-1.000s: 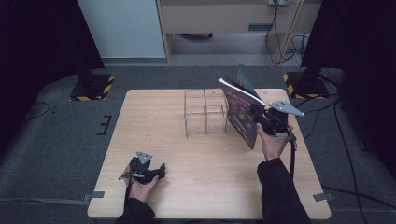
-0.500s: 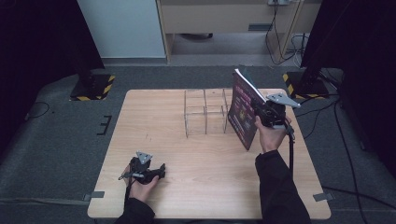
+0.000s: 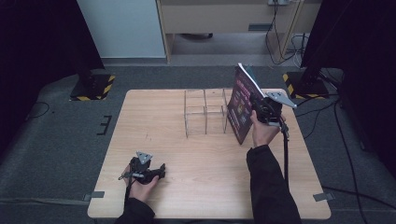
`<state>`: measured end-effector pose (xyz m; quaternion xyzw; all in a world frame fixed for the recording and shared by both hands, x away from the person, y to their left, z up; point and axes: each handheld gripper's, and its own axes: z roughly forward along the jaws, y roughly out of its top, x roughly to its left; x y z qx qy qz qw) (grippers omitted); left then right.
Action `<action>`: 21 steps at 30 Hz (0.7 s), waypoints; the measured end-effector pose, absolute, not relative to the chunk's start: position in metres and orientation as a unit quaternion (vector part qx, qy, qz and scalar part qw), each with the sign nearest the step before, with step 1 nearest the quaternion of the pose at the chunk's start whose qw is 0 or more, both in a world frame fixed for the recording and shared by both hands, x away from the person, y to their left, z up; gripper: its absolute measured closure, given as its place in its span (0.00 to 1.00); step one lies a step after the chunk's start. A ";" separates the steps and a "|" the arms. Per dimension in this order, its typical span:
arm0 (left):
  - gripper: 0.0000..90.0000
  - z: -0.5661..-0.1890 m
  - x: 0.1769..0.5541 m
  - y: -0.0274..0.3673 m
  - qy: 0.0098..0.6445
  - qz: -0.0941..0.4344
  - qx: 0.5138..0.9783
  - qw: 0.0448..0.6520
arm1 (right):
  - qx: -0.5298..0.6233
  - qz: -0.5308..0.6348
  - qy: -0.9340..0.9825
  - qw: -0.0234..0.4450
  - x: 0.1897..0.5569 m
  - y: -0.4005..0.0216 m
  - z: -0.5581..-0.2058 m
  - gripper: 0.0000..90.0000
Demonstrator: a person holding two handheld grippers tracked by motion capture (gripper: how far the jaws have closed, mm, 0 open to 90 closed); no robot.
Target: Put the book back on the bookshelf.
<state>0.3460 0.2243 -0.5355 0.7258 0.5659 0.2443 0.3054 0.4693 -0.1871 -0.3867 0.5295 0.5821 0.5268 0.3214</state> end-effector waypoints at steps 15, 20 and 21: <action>0.13 -0.535 0.346 0.224 0.566 0.244 0.726 0.306 | 0.535 0.520 0.583 0.323 0.470 -0.191 -0.391 0.82; 0.13 -0.535 0.346 0.224 0.566 0.244 0.726 0.306 | 0.537 0.513 0.591 0.316 0.473 -0.193 -0.393 0.74; 0.13 -0.535 0.346 0.224 0.566 0.244 0.726 0.306 | 0.537 0.512 0.592 0.316 0.474 -0.193 -0.393 0.71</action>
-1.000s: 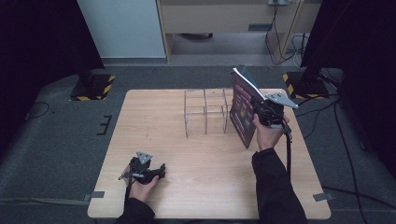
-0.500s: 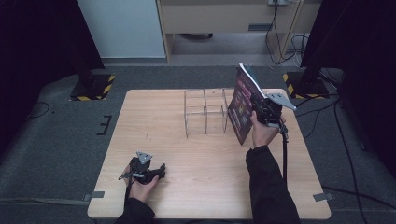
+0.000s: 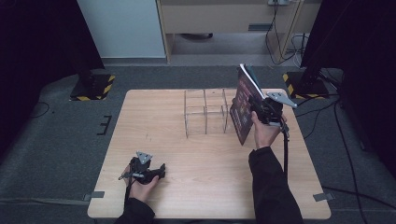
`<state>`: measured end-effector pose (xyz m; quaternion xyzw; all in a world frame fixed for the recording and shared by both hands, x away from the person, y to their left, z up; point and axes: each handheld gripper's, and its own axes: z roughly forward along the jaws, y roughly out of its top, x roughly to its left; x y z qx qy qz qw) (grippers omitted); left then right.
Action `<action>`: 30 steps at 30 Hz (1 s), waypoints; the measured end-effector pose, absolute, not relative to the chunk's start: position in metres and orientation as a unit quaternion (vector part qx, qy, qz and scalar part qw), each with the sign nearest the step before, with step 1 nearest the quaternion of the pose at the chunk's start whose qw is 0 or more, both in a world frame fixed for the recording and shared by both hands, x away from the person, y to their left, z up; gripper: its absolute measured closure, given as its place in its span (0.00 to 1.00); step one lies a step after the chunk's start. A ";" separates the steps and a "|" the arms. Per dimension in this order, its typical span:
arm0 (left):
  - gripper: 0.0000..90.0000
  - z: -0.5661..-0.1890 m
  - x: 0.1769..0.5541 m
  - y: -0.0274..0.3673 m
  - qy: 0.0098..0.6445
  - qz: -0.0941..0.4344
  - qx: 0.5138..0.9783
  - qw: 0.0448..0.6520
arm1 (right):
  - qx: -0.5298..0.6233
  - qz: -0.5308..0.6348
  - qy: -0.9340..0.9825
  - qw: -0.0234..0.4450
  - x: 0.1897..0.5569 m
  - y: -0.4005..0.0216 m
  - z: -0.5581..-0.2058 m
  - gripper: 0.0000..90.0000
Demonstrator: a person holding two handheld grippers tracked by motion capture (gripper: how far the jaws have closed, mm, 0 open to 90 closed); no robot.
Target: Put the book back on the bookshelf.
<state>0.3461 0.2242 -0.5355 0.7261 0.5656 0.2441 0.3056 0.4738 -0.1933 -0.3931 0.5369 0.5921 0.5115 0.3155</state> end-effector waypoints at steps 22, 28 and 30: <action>0.13 -0.536 0.347 0.224 0.566 0.245 0.725 0.306 | 0.493 0.496 0.643 0.312 0.425 -0.213 -0.403 0.17; 0.13 -0.536 0.347 0.224 0.566 0.245 0.725 0.306 | 0.496 0.478 0.668 0.282 0.400 -0.233 -0.434 0.16; 0.13 -0.536 0.347 0.224 0.566 0.245 0.725 0.306 | 0.501 0.470 0.675 0.270 0.393 -0.238 -0.448 0.15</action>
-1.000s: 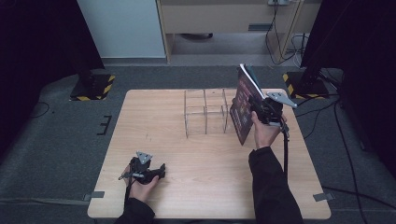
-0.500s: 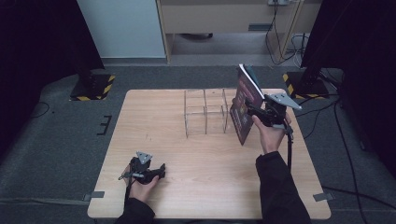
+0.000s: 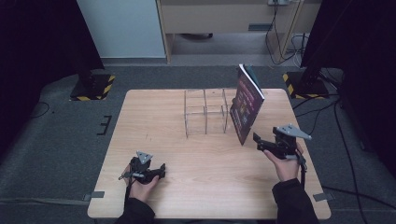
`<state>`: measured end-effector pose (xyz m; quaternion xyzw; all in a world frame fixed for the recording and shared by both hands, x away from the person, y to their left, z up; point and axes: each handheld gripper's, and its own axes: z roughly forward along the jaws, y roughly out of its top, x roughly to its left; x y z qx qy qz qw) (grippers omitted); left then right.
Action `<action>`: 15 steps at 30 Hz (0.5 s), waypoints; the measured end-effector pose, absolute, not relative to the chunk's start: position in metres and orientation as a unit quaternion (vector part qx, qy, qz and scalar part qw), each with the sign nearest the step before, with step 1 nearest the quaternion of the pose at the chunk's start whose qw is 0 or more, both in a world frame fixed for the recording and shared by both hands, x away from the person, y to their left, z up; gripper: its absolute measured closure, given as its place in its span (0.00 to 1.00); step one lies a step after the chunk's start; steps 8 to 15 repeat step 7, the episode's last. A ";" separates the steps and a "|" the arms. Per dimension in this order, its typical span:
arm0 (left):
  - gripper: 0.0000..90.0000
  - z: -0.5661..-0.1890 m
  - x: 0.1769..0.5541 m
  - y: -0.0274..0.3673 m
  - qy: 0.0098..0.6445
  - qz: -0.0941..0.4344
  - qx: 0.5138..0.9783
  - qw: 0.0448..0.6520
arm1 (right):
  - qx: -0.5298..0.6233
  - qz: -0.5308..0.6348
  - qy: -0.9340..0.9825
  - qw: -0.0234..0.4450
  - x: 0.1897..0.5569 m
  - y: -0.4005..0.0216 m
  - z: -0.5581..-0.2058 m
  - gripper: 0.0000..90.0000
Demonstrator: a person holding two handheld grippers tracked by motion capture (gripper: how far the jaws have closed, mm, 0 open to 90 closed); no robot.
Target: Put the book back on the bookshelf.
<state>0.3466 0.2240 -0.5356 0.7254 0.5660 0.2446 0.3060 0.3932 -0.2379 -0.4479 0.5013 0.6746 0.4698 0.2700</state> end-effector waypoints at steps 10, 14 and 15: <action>0.13 -0.536 0.347 0.224 0.566 0.244 0.726 0.307 | 0.520 0.407 0.710 0.244 0.383 -0.256 -0.492 0.13; 0.13 -0.536 0.347 0.224 0.566 0.244 0.726 0.307 | 0.520 0.407 0.710 0.244 0.383 -0.256 -0.492 0.13; 0.13 -0.536 0.347 0.224 0.566 0.244 0.726 0.307 | 0.520 0.407 0.710 0.244 0.383 -0.256 -0.492 0.13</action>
